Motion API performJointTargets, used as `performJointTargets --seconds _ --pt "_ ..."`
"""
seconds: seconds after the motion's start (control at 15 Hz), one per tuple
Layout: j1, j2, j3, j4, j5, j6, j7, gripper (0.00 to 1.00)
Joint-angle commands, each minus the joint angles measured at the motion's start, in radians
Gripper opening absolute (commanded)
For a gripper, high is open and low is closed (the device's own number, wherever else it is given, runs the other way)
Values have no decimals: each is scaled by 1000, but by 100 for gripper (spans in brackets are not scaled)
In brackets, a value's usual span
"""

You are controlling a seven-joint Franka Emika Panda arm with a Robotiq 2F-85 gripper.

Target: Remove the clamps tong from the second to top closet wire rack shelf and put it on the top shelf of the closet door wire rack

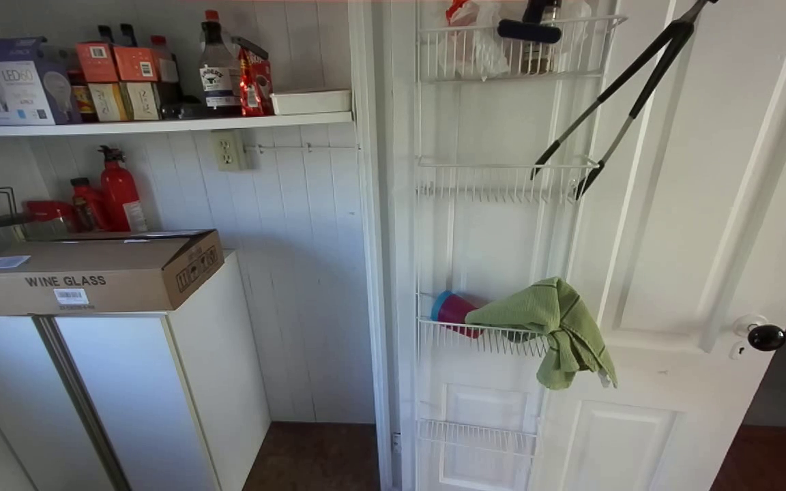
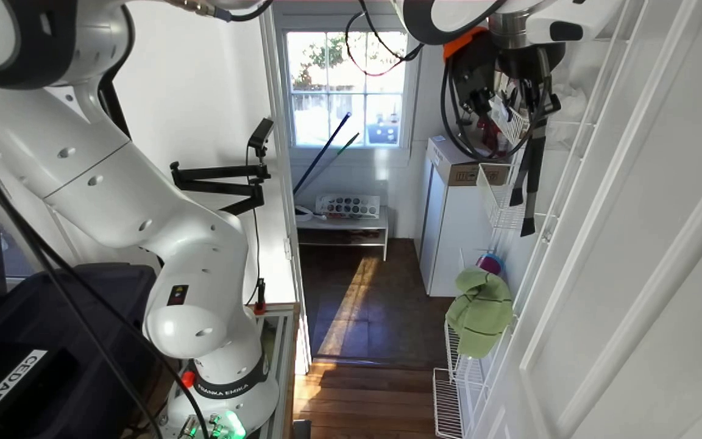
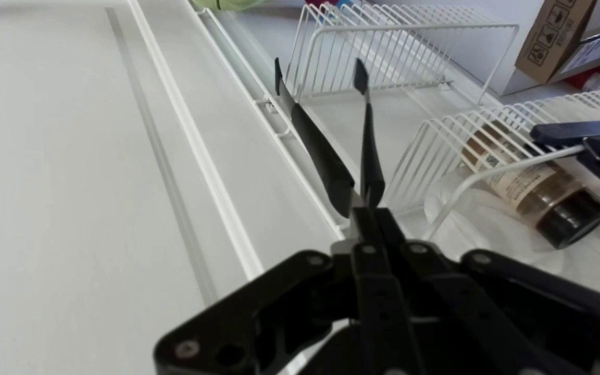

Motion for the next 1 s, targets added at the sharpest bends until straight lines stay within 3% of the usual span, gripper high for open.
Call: performJointTargets --seconds 0.0,0.6,0.93 --pt "-10 -36 -1 10 -12 -29 34 1" --pt "-56 -87 -13 20 -69 -127 38 1" --pt "-59 -133 -53 22 -32 -103 16 1"
